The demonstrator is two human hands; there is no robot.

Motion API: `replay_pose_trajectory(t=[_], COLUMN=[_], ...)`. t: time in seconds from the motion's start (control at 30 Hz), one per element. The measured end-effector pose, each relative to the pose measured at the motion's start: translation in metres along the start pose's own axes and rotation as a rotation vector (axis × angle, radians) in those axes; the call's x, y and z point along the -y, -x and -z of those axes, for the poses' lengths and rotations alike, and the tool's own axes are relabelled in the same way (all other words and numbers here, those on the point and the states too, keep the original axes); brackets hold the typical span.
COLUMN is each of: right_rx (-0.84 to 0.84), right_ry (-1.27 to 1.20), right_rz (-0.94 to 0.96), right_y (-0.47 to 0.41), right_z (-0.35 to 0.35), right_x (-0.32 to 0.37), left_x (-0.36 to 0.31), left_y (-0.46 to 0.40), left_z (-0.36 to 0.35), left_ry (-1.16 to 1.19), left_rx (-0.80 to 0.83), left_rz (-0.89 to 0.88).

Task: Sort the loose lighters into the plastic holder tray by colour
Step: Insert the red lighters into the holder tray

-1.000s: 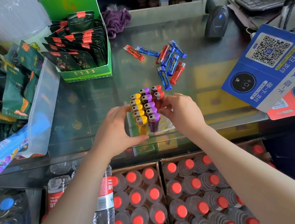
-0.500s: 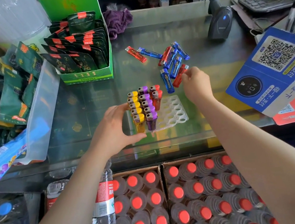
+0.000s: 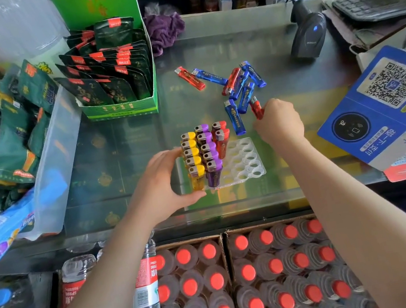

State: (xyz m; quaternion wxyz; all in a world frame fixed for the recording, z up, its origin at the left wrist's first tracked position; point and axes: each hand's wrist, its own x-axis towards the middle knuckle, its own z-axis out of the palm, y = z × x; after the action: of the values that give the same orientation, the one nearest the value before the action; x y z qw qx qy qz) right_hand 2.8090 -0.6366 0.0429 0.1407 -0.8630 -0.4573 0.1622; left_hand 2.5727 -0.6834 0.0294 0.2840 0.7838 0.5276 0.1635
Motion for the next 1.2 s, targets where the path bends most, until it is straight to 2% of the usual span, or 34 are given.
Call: replay_pose_trajectory(t=[0.07, 0.2, 0.33, 0.43, 0.83, 1.03, 1.2], right_rx=[0.009, 0.077, 0.28, 0.299, -0.016, 0.002, -0.012], right_ry=[-0.112, -0.585, -0.864, -0.946, -0.486, -0.472, -0.319], right_rz=[0.037, 0.109, 0.123, 0.161, 0.378, 0.486, 0.564], right_y=[0.006, 0.038, 0.073, 0.087, 0.093, 0.092, 0.087], right_z=[0.003, 0.012, 0.005, -0.003, -0.024, -0.02, -0.025], right_x=[-0.006, -0.016, -0.017, -0.016, 0.002, 0.003, 0.0], left_x=[0.0, -0.001, 0.001, 0.001, 0.002, 0.003, 0.004], left_y=[0.0, 0.0, 0.0, 0.0, 0.001, 0.002, 0.002], left_z=[0.0, 0.0, -0.001, -0.001, -0.003, -0.004, -0.004], left_ry=[0.007, 0.012, 0.021, 0.018, 0.027, 0.026, 0.033], left_rx=[-0.003, -0.008, -0.01, -0.016, -0.05, -0.058, -0.063], left_rz=[-0.005, -0.018, -0.017, -0.021, -0.052, -0.055, -0.063])
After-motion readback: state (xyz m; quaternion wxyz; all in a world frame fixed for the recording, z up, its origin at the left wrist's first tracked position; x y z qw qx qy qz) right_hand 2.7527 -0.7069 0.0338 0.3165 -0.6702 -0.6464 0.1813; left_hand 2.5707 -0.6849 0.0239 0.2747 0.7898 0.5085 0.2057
